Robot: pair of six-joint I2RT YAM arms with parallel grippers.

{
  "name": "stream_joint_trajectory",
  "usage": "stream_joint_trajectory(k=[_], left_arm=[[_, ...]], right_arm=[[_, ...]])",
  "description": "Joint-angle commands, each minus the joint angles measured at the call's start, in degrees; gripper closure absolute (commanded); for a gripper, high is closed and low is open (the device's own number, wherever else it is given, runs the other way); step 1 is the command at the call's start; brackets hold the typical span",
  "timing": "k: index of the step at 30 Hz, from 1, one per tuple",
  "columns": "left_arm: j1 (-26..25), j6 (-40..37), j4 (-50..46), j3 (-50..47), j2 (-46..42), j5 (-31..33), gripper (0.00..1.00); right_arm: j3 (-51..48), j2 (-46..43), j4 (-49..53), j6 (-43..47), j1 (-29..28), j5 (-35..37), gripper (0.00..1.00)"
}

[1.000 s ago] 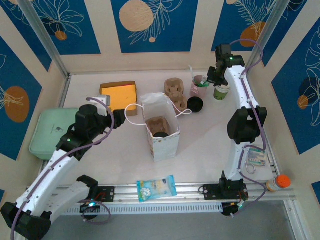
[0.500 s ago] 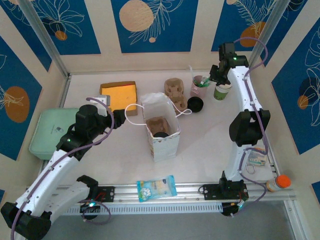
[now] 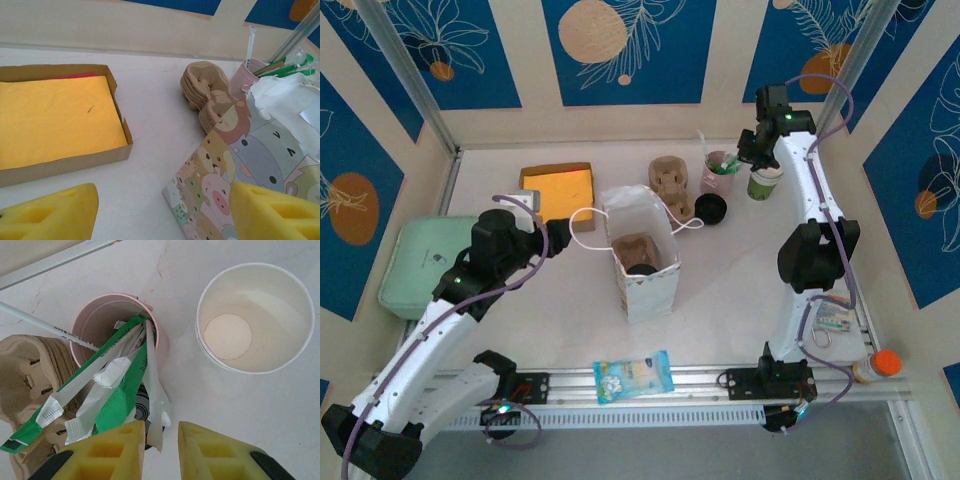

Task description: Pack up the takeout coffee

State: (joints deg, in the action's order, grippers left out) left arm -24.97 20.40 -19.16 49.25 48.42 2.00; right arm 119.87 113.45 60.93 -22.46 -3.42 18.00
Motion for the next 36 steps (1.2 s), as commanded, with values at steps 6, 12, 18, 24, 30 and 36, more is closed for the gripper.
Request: stream_joint_trajectory(k=[6, 12, 18, 24, 30, 36], left_arm=[[0.54, -1.77, -0.46, 1.90, -0.27, 0.90, 0.30], [0.54, -1.81, -0.29, 1.99, 0.09, 0.81, 0.30], [0.54, -1.68, -0.18, 1.81, 0.18, 0.73, 0.30], [0.54, -1.68, -0.36, 1.63, -0.17, 0.81, 0.30], [0.54, -1.64, -0.44, 1.50, -0.41, 1.01, 0.30], [0.54, -1.66, -0.59, 1.48, -0.52, 1.14, 0.30]], right_arm=[[3.70, 2.04, 1.01, 0.41, -0.27, -1.56, 0.77], [3.13, 2.15, 1.04, 0.48, -0.35, -1.41, 0.77], [2.82, 2.56, 0.69, 0.56, -0.35, -1.20, 0.77], [3.01, 3.55, 0.86, 0.45, -0.26, -1.32, 0.78], [3.00, 3.76, 0.77, 0.30, -0.18, -1.39, 0.82], [2.91, 2.75, 0.69, 0.05, -0.27, -1.02, 0.88]])
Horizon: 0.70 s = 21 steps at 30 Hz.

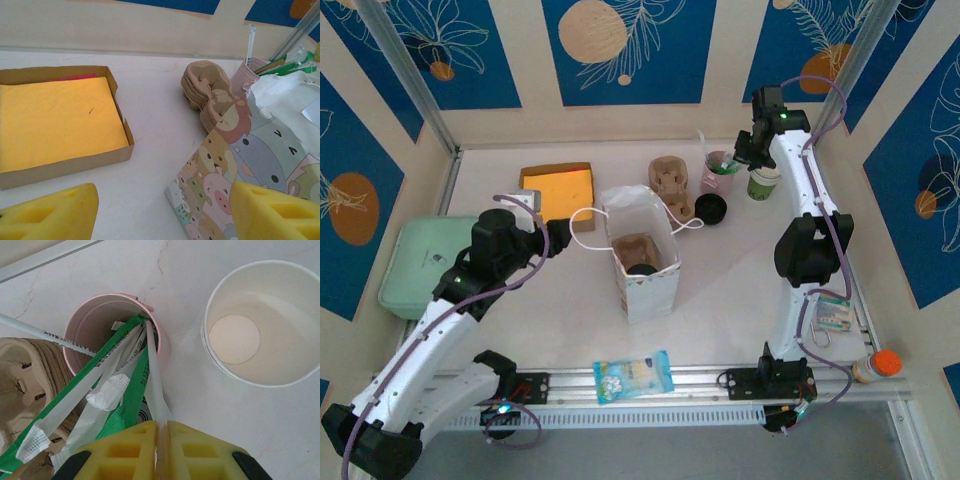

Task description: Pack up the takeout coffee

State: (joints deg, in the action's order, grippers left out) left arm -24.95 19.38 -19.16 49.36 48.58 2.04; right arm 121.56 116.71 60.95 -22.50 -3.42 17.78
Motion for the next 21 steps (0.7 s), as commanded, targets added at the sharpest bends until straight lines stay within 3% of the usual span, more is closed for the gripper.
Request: stream_joint_trajectory(k=[1, 21], left_arm=[[0.52, -0.66, -0.58, 1.35, -0.76, 1.12, 0.30], [0.49, -0.48, -1.03, 1.26, -1.82, 1.25, 0.30]], right_arm=[[1.23, -0.81, 0.66, 0.09, -0.29, -0.76, 0.89], [1.56, -10.24, 1.41, 0.44, -1.91, 0.67, 0.92]])
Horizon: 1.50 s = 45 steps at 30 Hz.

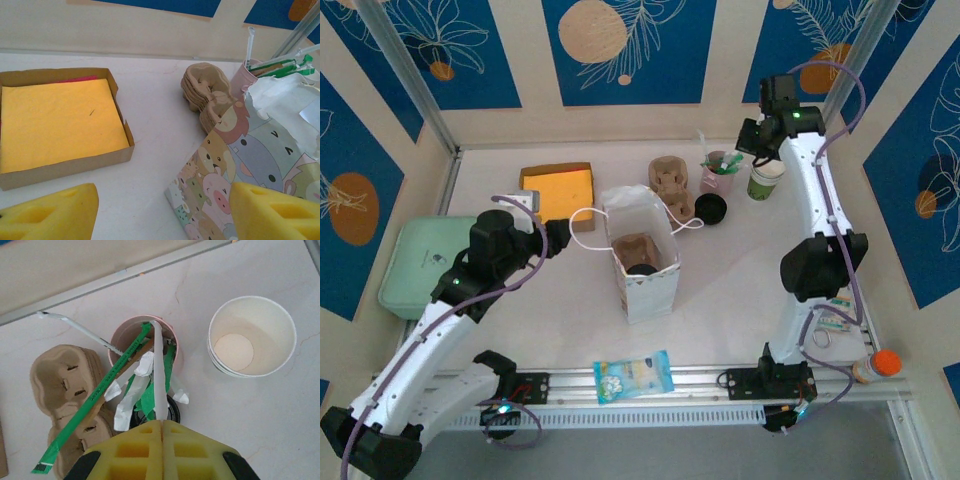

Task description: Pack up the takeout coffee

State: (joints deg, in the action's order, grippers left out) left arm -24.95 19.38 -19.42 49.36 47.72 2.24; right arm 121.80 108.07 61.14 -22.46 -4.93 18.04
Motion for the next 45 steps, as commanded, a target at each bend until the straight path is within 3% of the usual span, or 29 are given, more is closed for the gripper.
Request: stream_joint_trajectory(k=[1, 30, 45], left_arm=[[0.52, -0.48, -0.83, 1.28, -1.05, 1.10, 0.30], [0.52, -0.39, -0.37, 1.61, -1.01, 0.89, 0.30], [0.52, -0.74, -0.98, 1.79, -1.10, 1.19, 0.30]], right_arm=[[1.34, -2.03, 1.26, 0.35, -0.58, 0.42, 0.92], [-0.93, -4.50, 0.69, 1.27, -1.95, 0.62, 0.91], [4.03, 8.71, 3.83, 1.84, -1.92, -1.89, 0.89]])
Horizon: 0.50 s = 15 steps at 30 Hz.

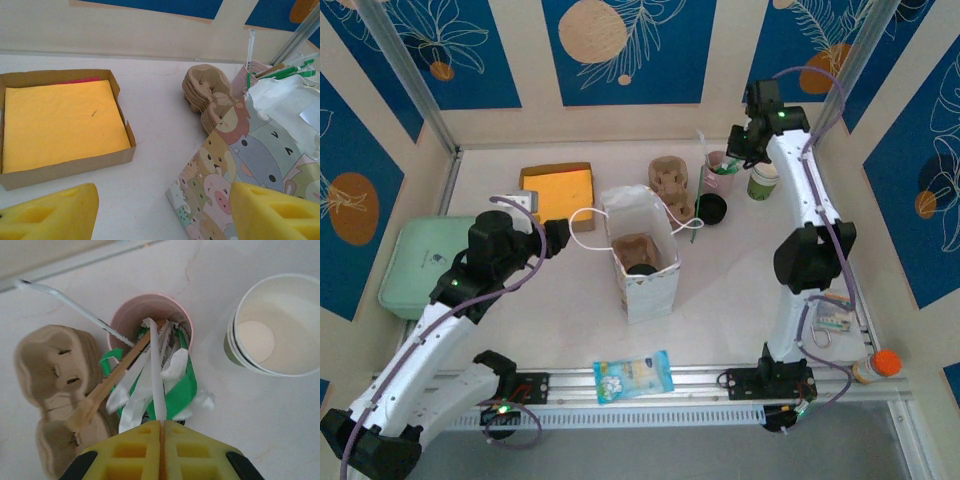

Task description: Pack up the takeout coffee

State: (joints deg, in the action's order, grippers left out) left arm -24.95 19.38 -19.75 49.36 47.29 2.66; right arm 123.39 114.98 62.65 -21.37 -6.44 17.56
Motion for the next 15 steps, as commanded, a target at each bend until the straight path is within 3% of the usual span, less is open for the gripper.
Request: stream_joint_trajectory(k=[1, 9, 15], left_arm=[[0.52, -0.81, -0.65, 1.79, -0.62, 0.86, 0.30], [0.54, -0.92, -0.39, 1.61, -0.44, 1.21, 0.30], [0.52, -0.92, -0.35, 1.61, -0.44, 1.30, 0.30]], right_arm=[[3.20, 2.54, 2.68, 0.85, -0.35, -1.24, 0.89], [7.71, 4.65, 5.00, 0.96, -0.89, -0.39, 0.62], [7.83, 0.42, 5.20, 1.31, -2.68, 1.50, 0.54]])
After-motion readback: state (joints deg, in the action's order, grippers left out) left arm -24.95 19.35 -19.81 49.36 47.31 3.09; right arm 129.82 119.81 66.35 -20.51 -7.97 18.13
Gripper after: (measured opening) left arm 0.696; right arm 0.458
